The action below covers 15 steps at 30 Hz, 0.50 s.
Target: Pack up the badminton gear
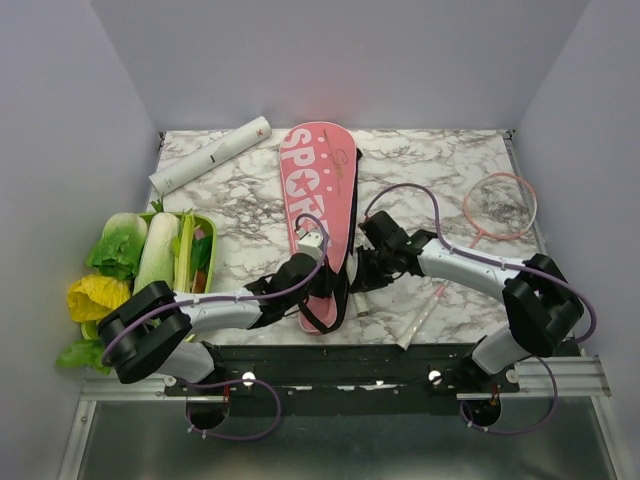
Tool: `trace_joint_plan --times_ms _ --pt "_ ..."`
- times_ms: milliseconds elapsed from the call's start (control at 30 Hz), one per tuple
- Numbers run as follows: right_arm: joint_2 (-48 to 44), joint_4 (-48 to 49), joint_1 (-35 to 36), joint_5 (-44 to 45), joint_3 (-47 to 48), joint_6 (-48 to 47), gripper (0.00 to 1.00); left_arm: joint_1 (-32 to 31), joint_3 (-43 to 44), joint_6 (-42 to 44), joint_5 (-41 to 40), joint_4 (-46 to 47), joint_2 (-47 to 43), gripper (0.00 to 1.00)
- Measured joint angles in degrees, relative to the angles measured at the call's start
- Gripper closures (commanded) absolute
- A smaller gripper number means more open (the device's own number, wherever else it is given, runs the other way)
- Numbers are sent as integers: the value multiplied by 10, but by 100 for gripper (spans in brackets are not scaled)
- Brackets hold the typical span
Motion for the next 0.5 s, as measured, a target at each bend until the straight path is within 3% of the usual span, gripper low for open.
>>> trace_joint_plan --times_ms 200,267,300,500 --pt "2 35 8 -25 -10 31 96 -1 0 -6 0 12 14 100" --pt "2 50 13 -28 -17 43 88 -1 0 -8 0 17 17 100" --pt "2 57 16 -28 -20 48 78 -2 0 -8 0 17 17 100" --pt "2 78 23 -27 -31 73 56 -5 0 -9 0 19 18 100"
